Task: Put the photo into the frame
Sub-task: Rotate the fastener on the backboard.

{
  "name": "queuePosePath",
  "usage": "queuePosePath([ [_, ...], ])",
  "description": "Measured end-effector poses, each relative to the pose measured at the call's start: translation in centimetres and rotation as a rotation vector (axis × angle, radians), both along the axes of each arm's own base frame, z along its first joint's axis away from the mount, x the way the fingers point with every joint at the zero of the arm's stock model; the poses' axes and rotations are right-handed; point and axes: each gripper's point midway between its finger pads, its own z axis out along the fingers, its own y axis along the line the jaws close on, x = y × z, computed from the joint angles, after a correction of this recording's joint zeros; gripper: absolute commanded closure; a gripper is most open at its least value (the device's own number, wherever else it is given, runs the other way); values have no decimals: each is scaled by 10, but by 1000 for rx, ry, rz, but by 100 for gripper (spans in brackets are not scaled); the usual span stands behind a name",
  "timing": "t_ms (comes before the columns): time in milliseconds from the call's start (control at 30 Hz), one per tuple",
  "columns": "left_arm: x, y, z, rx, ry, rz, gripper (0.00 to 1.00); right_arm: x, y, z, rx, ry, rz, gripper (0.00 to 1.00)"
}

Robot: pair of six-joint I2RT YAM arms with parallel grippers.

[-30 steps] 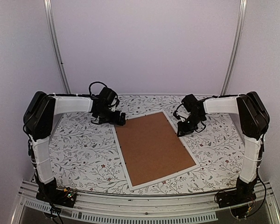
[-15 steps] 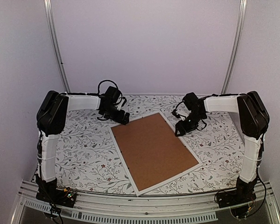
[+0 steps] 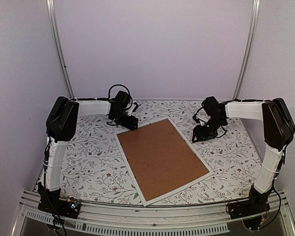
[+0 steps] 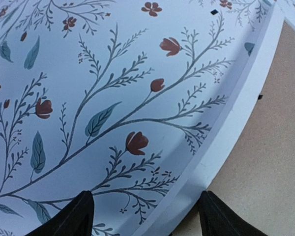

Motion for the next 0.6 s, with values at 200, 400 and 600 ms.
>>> queuePosePath([
  [200, 0, -15, 0, 7, -11, -31, 64, -22, -9, -5, -6, 54, -50, 40],
  [400, -2, -21, 1, 25, -26, -38, 85, -33, -14, -3, -2, 65, -82, 40],
  [600, 2, -19, 4, 22, -50, -6, 100, -32, -15, -3, -5, 67, -100, 40],
])
